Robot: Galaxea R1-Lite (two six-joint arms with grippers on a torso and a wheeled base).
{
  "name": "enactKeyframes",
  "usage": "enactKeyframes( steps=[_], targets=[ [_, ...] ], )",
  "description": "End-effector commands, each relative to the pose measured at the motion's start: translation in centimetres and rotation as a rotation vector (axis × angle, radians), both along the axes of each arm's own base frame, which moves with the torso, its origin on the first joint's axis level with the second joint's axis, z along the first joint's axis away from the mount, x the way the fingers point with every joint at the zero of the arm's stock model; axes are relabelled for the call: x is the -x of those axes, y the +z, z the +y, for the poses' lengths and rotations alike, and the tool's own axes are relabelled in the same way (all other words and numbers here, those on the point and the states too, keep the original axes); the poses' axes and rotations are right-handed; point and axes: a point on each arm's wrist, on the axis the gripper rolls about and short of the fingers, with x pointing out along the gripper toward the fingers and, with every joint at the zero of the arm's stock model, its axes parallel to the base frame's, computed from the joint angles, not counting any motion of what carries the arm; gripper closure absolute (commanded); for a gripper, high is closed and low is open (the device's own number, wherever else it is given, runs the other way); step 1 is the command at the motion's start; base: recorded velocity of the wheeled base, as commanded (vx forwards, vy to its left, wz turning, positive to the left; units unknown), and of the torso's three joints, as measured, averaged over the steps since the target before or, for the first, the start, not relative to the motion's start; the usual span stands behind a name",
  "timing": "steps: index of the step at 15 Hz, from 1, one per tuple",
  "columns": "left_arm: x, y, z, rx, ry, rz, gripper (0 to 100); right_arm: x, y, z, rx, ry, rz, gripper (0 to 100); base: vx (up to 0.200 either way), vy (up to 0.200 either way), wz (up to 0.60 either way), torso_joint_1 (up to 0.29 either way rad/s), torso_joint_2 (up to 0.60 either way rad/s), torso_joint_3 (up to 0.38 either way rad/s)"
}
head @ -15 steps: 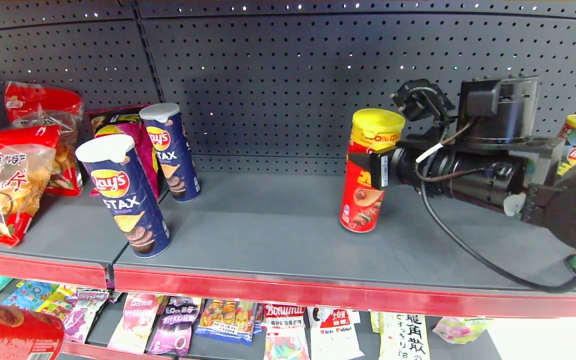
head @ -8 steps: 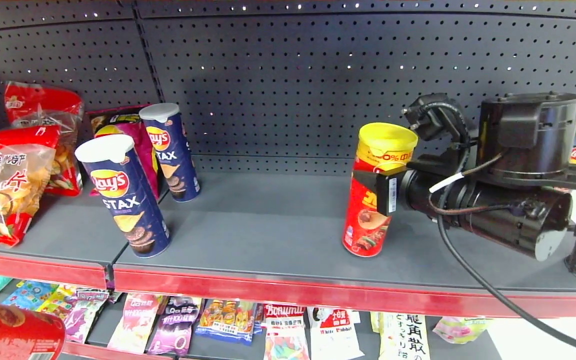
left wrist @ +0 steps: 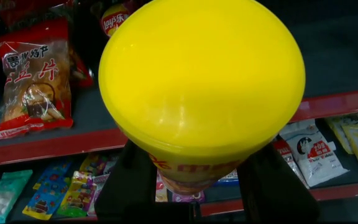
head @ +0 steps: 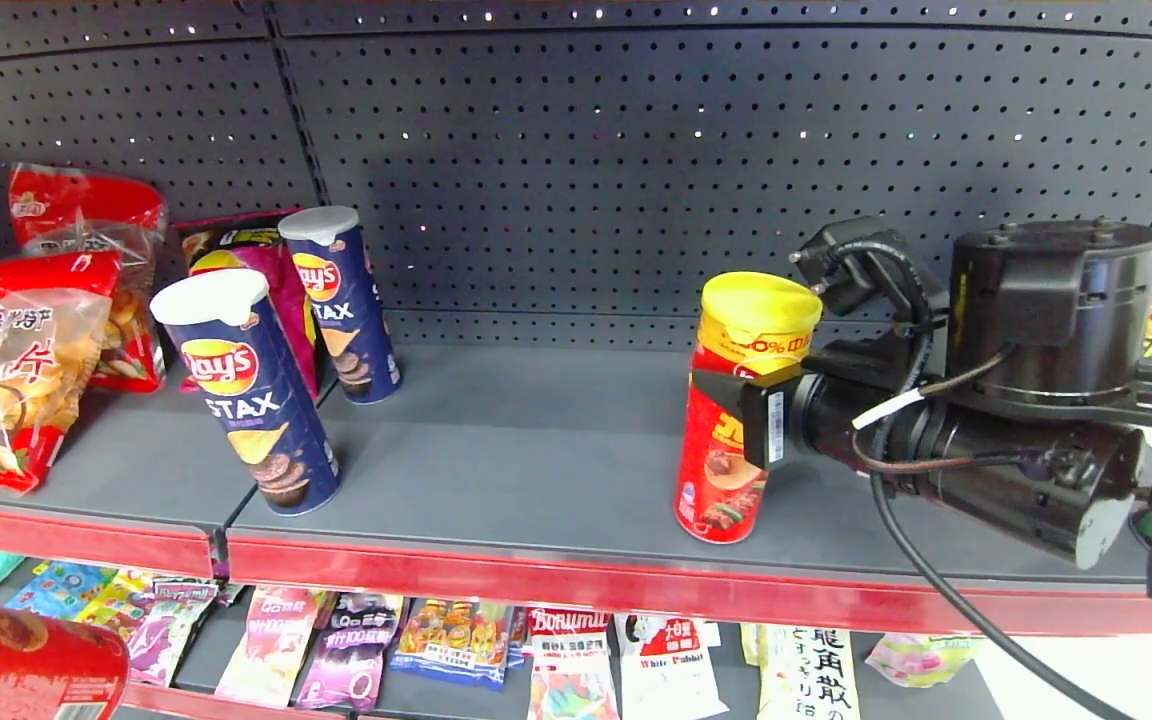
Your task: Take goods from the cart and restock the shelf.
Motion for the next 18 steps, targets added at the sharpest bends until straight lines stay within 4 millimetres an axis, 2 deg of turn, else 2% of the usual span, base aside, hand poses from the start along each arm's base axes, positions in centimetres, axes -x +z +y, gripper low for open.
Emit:
enactKeyframes(
  steps=[1,7,13,18],
  targets=[
    [-0.1,0.0,0.0,0.002,0.0,0.004,100,0.1,-0.1,0.0,0.003,-0.003,0.002,100,0.0,0.0,0.0,0.0,0.0,0.0],
    [-0.1,0.0,0.0,0.0,0.0,0.004,100,1.1,-0.2,0.9,-0.004,0.003,0.007,100,0.0,0.0,0.0,0.0,0.0,0.0],
    [0.0,0.0,0.0,0.0,0.0,0.002,100,1.4,-1.3,0.6,0.022,0.004,0.034,100,0.0,0.0,0.0,0.0,0.0,0.0],
    [0.0,0.0,0.0,0.0,0.0,0.002,100,1.5,-1.2,0.5,0.027,0.005,0.028,100,0.0,0.0,0.0,0.0,0.0,0.0]
  ],
)
